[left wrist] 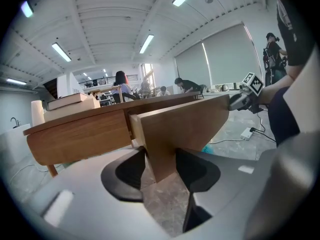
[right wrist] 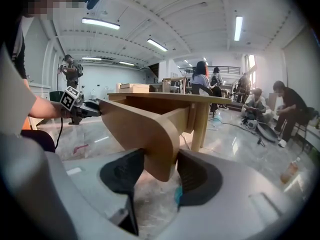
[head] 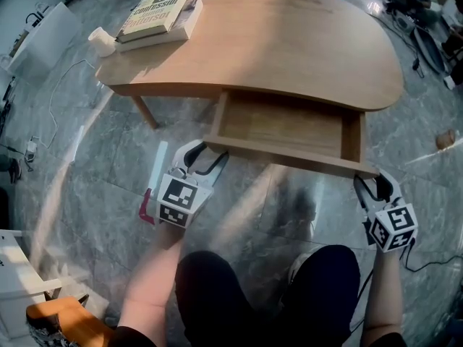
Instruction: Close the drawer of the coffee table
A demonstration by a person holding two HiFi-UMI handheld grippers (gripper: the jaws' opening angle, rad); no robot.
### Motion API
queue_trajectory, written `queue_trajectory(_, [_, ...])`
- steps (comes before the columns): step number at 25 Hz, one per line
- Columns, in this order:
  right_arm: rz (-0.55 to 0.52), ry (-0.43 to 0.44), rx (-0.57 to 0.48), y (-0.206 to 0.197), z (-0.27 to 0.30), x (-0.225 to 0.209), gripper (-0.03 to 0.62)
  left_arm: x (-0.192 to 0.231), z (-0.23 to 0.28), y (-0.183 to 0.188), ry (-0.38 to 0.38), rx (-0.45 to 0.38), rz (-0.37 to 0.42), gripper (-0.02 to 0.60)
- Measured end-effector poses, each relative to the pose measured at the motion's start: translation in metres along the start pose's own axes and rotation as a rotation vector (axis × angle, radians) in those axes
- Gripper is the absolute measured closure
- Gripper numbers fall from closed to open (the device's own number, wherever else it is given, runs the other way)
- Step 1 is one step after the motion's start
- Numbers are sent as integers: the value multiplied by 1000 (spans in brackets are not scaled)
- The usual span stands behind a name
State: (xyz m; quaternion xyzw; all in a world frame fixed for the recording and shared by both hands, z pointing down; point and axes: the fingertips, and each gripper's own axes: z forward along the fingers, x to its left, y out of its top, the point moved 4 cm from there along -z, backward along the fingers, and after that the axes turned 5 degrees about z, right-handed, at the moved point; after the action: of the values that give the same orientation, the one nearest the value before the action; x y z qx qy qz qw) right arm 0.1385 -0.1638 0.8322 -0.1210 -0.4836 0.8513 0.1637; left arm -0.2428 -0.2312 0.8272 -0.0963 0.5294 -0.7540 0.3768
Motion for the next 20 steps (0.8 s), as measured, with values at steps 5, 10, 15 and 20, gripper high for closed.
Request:
queue_trajectory(5, [7,-18,31,9,11,-11,385,8,13,3,36,20,-6,379])
queue_trajectory(10, [8,-38,68,18,25,-20,384,17,26,7,56,41,-21,379])
queue_trajectory(15, [-5,-67,118,28,35,-30,382,22,38,12,70,58,-24,379])
queue_trajectory(20, [-33,-106,167,38,48,-39,379,28,51,16,90,65,-29,379])
